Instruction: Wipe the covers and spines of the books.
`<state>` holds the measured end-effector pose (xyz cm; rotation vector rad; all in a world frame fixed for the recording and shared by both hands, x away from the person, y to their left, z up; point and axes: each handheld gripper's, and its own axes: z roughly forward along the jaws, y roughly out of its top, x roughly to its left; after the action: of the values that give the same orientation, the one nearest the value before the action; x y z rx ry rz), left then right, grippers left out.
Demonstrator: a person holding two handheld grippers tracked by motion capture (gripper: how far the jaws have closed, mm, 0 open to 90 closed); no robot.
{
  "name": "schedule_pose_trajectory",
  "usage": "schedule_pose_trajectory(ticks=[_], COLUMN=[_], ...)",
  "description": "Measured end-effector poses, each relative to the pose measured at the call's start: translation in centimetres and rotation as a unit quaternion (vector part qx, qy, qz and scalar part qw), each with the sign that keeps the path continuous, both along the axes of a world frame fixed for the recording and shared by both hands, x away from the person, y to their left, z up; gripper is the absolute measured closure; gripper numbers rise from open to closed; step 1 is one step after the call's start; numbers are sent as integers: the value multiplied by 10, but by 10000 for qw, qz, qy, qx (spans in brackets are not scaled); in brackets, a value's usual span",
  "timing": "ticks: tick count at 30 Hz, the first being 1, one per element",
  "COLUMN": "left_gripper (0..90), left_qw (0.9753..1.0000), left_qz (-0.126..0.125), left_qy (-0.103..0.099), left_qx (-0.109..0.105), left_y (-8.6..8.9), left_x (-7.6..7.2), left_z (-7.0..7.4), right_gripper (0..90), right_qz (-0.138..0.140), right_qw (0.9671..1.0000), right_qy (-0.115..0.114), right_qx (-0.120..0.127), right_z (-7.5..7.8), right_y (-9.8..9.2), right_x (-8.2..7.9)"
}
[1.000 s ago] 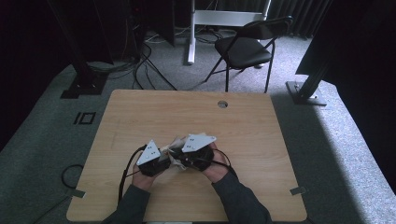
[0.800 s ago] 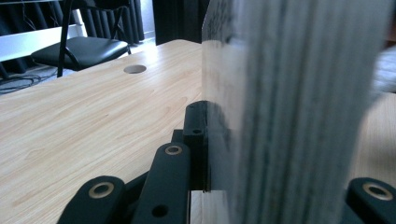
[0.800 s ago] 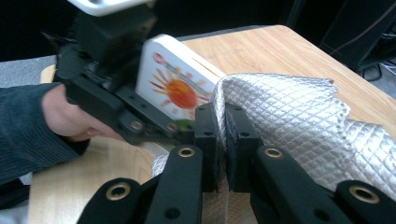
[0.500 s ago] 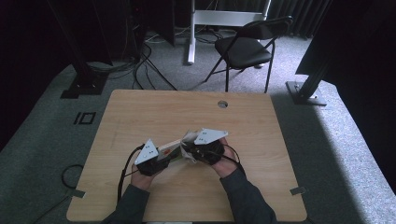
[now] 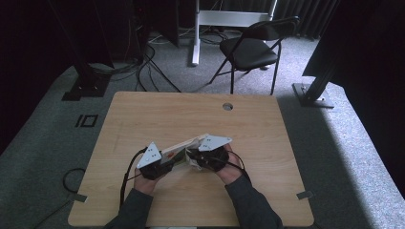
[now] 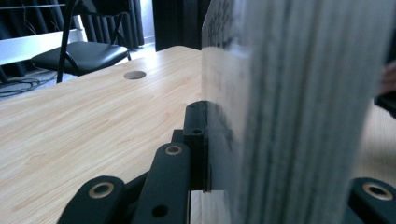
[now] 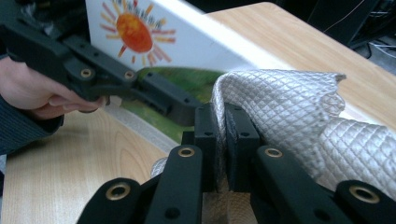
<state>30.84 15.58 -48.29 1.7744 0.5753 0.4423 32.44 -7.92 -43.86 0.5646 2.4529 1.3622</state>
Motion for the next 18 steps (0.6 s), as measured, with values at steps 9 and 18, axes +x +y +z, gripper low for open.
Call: schedule_pose_trajectory(ticks=[9, 18], left_gripper=[782, 782], left_qw=[10000, 10000], left_qz=[17, 21], left_qy=[-5, -17], left_qx=[-18, -80], left_y=[2, 5], left_x=[0, 0], left_z=[2, 4], right_gripper=[849, 849], right_qz=[8, -303], right_qw=[10000, 9995], right_qy=[22, 117], right_qx=[-93, -15], right_z=[-6, -9], right_y=[3, -15], right_x=[1, 12])
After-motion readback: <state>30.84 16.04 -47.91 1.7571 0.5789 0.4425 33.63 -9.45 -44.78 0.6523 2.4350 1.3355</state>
